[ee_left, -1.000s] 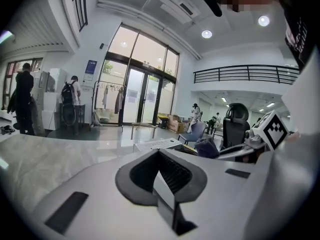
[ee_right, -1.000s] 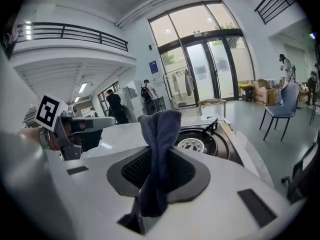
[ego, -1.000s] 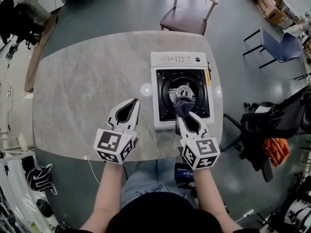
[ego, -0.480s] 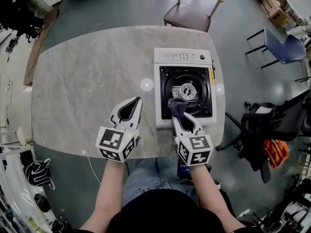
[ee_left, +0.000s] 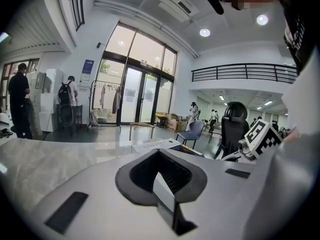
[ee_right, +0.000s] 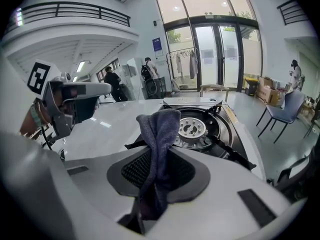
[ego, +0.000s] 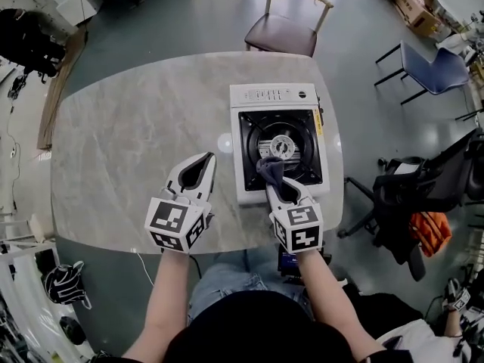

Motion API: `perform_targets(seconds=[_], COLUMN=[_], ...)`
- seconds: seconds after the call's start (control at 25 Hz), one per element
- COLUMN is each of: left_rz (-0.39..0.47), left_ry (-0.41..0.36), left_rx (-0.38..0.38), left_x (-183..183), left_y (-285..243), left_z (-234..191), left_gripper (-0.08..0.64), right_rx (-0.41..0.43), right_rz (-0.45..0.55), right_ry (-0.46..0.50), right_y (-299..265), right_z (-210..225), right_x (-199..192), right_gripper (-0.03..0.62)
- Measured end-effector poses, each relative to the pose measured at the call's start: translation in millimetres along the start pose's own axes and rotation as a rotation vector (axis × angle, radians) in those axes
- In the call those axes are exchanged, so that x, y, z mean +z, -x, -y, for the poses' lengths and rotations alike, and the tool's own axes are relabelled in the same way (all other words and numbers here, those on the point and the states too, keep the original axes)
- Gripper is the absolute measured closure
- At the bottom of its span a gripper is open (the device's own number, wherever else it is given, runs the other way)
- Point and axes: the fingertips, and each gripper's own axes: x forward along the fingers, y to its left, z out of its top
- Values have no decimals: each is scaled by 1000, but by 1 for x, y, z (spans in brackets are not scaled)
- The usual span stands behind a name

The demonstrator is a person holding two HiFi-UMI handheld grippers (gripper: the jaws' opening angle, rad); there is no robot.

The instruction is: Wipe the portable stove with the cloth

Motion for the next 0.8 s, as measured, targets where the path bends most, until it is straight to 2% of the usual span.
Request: perform_targets(seconds=[0.56, 0.68, 0.8], left_rz=[-19, -22, -25], left_ry=[-40, -44, -45], left_rx=[-83, -89, -95], left_x=[4, 3, 2], left_y=[-25, -27, -29], left_z=[30, 32, 36], left_gripper=[549, 549, 549], right_rx=[-48, -47, -50], right_rz=[-29, -39, -69], right_ry=[-62, -36, 50], right_y=[15, 16, 18], right_z=[58, 64, 71], right_x=[-8, -8, -11], right_gripper=[497, 497, 497])
